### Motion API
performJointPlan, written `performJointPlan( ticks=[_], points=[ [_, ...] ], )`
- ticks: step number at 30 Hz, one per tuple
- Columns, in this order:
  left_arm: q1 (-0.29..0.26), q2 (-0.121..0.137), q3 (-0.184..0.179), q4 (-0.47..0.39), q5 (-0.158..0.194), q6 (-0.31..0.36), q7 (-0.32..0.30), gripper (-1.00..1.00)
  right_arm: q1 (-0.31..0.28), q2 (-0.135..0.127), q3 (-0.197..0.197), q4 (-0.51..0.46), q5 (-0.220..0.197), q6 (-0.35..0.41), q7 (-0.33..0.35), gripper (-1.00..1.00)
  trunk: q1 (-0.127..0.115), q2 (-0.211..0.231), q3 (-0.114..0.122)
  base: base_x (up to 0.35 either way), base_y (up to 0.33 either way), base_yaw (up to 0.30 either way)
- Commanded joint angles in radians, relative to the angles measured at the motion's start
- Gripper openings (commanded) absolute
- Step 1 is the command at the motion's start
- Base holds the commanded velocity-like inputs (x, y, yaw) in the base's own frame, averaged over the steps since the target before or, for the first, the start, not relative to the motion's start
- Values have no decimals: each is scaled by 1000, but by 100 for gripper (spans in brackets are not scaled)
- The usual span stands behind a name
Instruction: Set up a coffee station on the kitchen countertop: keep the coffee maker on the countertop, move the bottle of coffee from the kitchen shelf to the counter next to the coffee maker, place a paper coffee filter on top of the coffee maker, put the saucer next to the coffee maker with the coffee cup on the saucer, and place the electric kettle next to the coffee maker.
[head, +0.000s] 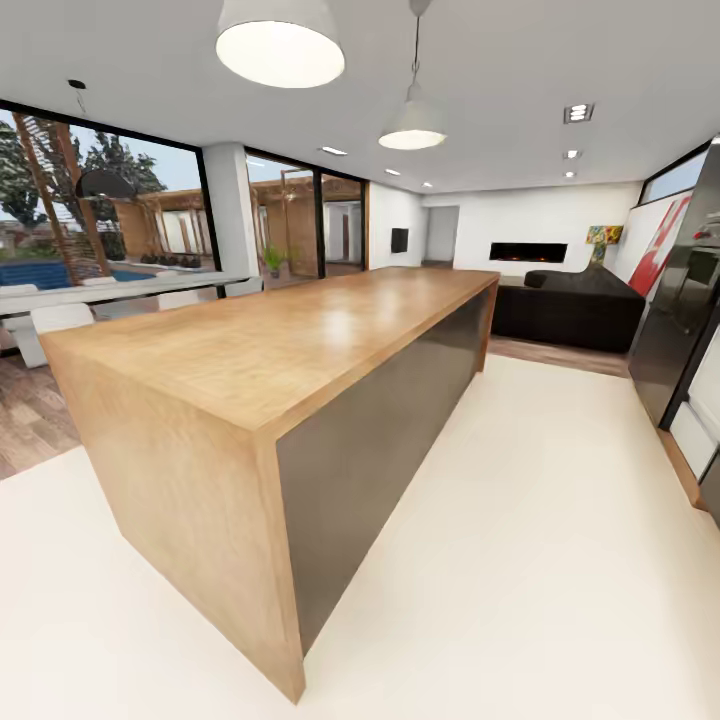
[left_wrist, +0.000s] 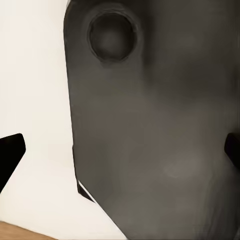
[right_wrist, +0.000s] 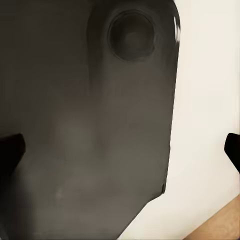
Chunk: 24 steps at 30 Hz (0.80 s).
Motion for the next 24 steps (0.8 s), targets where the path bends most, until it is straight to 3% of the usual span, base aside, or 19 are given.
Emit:
performJointPlan(
  ticks=[1,12,24],
  points=[
    [1,-6,0,3,2,-2,0,100,-3,6,2,-6,0,6,6,100,0,0,0,0,0,0],
    [1,-6,2,-7,4,-2,-1,100,-5,41,0,-54,-1,-11,14,100,0,0,0,0,0,-12],
    [1,-8,5,-7,8,-2,-1,100,-5,40,-1,-97,-1,-18,18,100,0,0,-2,0,0,-263]
  ],
)
